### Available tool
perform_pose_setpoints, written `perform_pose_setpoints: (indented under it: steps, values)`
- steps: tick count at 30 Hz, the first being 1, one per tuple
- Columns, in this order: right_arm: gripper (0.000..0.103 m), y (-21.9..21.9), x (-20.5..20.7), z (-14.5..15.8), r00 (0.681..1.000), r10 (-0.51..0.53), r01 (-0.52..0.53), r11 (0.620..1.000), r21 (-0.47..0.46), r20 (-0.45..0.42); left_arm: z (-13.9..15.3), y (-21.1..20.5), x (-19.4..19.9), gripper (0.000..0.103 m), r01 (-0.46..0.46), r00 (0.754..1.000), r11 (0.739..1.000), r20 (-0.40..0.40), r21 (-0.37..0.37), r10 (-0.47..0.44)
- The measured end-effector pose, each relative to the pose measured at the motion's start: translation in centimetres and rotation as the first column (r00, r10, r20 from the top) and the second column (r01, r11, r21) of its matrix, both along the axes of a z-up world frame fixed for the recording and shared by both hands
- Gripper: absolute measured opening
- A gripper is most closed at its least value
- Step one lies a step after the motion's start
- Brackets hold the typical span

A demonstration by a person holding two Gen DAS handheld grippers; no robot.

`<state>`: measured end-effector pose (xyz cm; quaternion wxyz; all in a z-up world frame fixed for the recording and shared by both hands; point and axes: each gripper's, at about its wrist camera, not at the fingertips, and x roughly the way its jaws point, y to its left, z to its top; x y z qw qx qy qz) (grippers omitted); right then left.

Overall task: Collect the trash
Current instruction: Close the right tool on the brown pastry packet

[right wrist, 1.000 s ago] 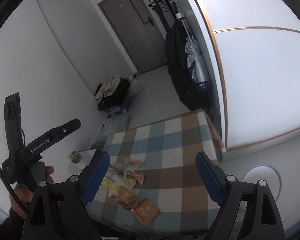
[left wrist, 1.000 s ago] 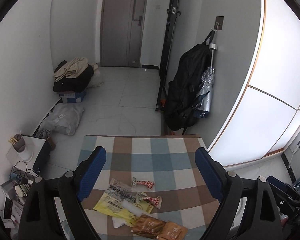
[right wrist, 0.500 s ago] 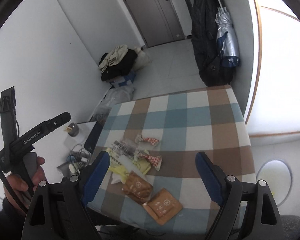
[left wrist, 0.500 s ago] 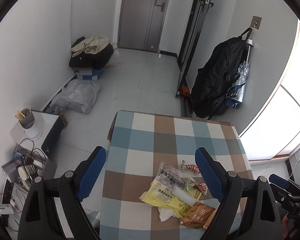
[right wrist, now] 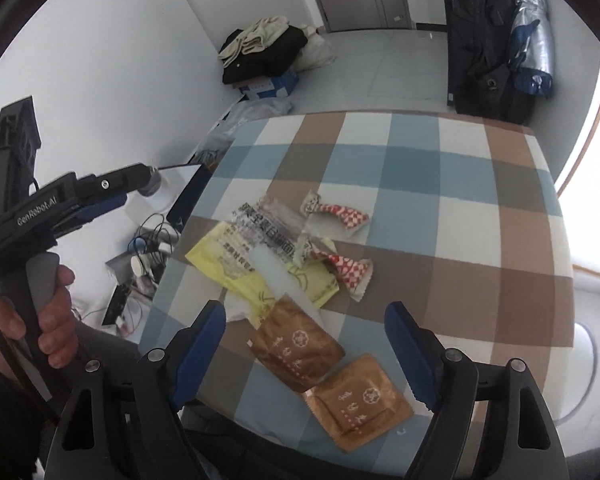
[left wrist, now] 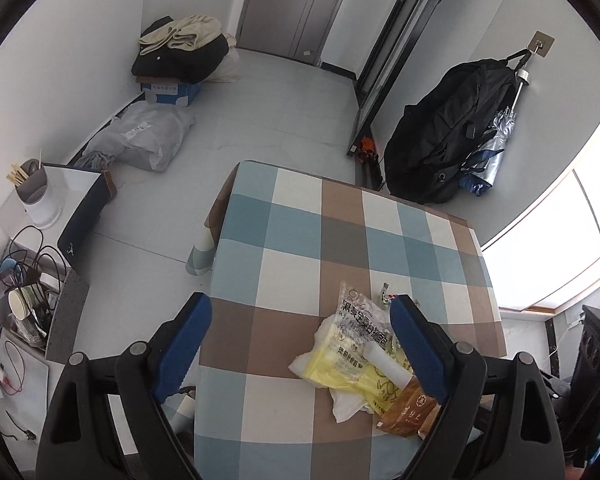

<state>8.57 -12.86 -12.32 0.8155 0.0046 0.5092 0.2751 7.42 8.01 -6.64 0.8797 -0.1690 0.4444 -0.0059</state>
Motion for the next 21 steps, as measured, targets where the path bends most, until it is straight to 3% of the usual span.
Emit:
perform_pose_setpoints:
  steps: [14, 17, 18, 21]
  values:
    - [0.068, 0.7, 1.4, -4.5, 0.984, 0.090, -0.099, 0.994, -0.050, -0.156, -0.8, 1.2, 0.3, 0.089, 0.007, 0.999, 0.998, -0.037, -0.064, -0.009]
    - [0.056, 0.4, 1.5, -4.4, 0.981, 0.088, -0.093, 0.996, -0.017, -0.172, -0.9, 1.1, 0.2, 0.089, 0.010, 0.999, 0.997, -0.039, -0.071, -0.013]
    - [0.045, 0.3, 1.5, -4.4, 0.980, 0.087, -0.090, 0.996, -0.009, -0.177, -1.0, 1.1, 0.2, 0.089, 0.012, 0.999, 0.998, -0.040, -0.067, -0.015]
    - [0.029, 0.0, 1.3, -4.4, 0.980, 0.079, -0.083, 0.997, -0.012, -0.184, -1.3, 0.9, 0.2, 0.089, 0.016, 0.998, 0.998, -0.053, -0.061, -0.019]
